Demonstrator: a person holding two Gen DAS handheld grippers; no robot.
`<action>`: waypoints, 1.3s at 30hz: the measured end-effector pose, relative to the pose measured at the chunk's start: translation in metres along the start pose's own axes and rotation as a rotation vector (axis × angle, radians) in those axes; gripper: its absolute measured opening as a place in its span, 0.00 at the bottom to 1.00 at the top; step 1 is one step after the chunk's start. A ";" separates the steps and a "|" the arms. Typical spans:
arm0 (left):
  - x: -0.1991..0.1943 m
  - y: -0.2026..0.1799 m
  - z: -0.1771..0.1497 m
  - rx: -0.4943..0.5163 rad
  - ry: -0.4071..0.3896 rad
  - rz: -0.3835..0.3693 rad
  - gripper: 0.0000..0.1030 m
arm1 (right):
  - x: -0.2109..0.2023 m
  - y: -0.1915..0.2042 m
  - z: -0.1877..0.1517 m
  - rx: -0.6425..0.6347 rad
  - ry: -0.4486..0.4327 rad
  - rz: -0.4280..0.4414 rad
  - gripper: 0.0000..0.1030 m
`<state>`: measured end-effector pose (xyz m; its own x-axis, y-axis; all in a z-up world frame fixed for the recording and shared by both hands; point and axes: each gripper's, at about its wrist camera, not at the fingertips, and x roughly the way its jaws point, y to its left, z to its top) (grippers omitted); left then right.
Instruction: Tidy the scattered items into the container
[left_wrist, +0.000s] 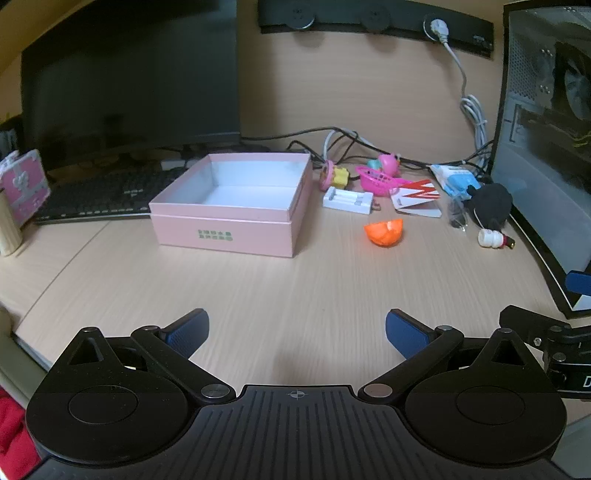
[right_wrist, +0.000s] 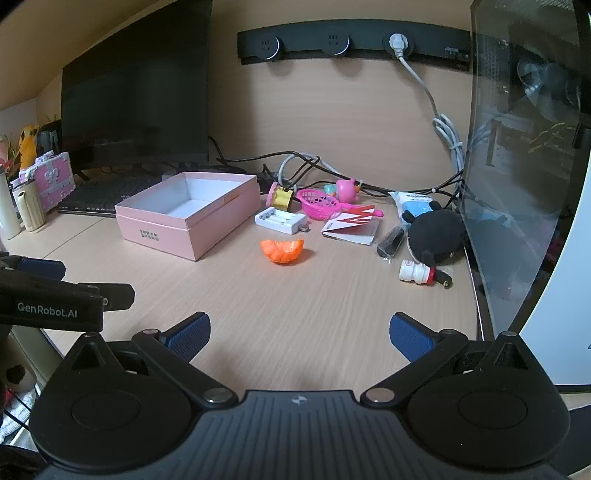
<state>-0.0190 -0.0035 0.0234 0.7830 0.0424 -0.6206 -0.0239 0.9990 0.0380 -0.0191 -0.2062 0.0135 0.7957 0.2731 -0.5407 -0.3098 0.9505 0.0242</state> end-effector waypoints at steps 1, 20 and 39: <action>-0.001 0.000 0.000 0.000 -0.001 0.002 1.00 | 0.000 0.000 0.001 -0.001 -0.001 -0.001 1.00; -0.005 -0.008 0.002 0.008 -0.019 0.018 1.00 | -0.004 -0.002 0.001 -0.015 -0.021 0.007 1.00; -0.011 -0.002 -0.003 0.017 -0.025 0.027 1.00 | -0.005 0.007 0.002 -0.027 -0.026 0.026 1.00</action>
<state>-0.0296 -0.0056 0.0280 0.7975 0.0689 -0.5994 -0.0347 0.9971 0.0683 -0.0245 -0.2008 0.0180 0.8003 0.3016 -0.5183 -0.3443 0.9388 0.0147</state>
